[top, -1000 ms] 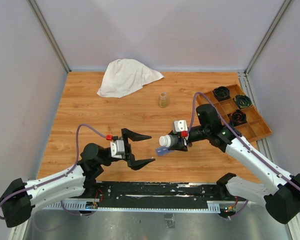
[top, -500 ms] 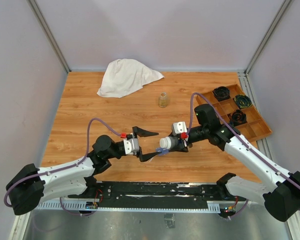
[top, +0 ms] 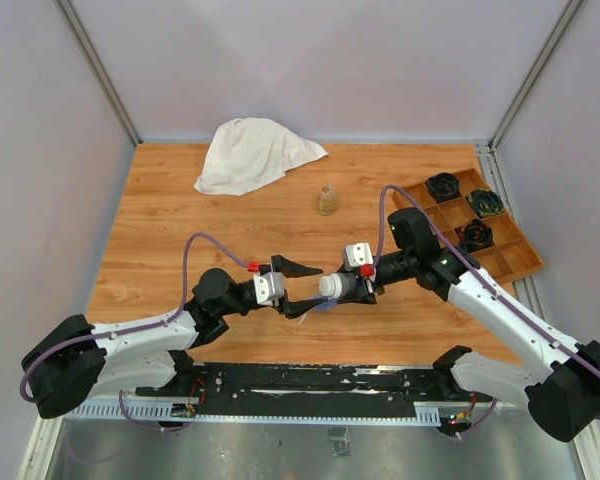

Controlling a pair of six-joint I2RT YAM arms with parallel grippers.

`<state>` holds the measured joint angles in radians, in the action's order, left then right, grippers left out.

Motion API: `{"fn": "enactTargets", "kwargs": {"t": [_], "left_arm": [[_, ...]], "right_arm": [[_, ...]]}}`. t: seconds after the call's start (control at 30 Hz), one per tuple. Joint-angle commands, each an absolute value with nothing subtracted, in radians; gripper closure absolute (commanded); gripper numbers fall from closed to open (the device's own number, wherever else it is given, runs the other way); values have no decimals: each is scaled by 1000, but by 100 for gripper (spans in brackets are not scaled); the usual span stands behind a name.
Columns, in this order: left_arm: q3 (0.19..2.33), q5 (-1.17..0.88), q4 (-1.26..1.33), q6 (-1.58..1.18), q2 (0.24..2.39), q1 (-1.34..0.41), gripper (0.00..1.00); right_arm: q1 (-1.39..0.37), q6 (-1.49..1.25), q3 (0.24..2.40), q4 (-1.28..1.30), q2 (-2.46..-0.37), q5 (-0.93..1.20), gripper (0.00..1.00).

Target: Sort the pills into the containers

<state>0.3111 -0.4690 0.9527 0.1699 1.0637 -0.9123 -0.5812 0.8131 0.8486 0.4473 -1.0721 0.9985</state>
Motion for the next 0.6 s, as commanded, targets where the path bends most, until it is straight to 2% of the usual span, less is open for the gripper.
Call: {"fn": "enactTargets", "kwargs": {"t": [0.0,0.17,0.37,0.57], "left_arm": [[343,-454,1016,150,1067,-919,35],[343,-453,1028,135,1074,-918,37],[355,-470,1035,119,1091,-919,46],[354,-458,1034,117,1103,-919,46]], "right_arm": [[-566,825,882,459,-1072,1015,99],[-568,825,883,459,-1074,1016,99],[-566,824,882,460,-1074,1017,100],[-567,822,883,460,-1075,1018,100]]}}
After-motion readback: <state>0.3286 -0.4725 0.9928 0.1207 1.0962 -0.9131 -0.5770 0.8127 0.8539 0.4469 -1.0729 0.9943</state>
